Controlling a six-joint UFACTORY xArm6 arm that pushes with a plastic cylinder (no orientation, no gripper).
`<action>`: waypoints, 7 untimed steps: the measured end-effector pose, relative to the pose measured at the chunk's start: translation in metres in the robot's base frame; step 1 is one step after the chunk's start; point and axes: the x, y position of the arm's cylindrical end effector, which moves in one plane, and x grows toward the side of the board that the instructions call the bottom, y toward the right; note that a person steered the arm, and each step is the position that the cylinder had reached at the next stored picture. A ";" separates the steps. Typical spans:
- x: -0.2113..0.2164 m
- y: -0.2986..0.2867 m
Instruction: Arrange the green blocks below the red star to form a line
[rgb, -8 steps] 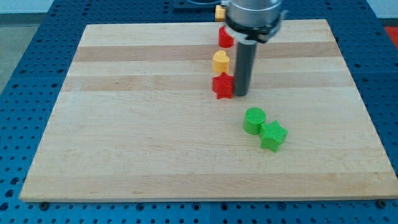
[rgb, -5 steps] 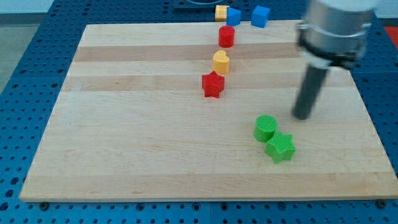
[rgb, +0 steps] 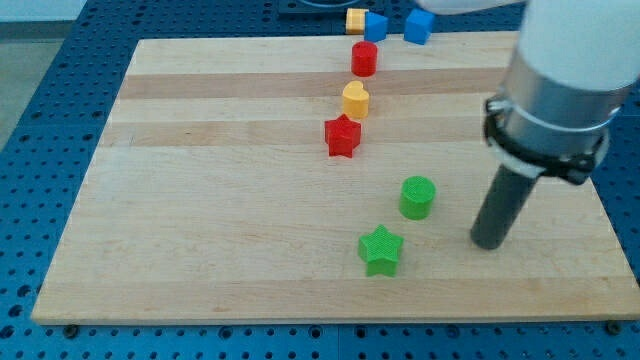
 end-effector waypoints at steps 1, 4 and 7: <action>-0.023 -0.026; -0.023 -0.115; -0.039 -0.074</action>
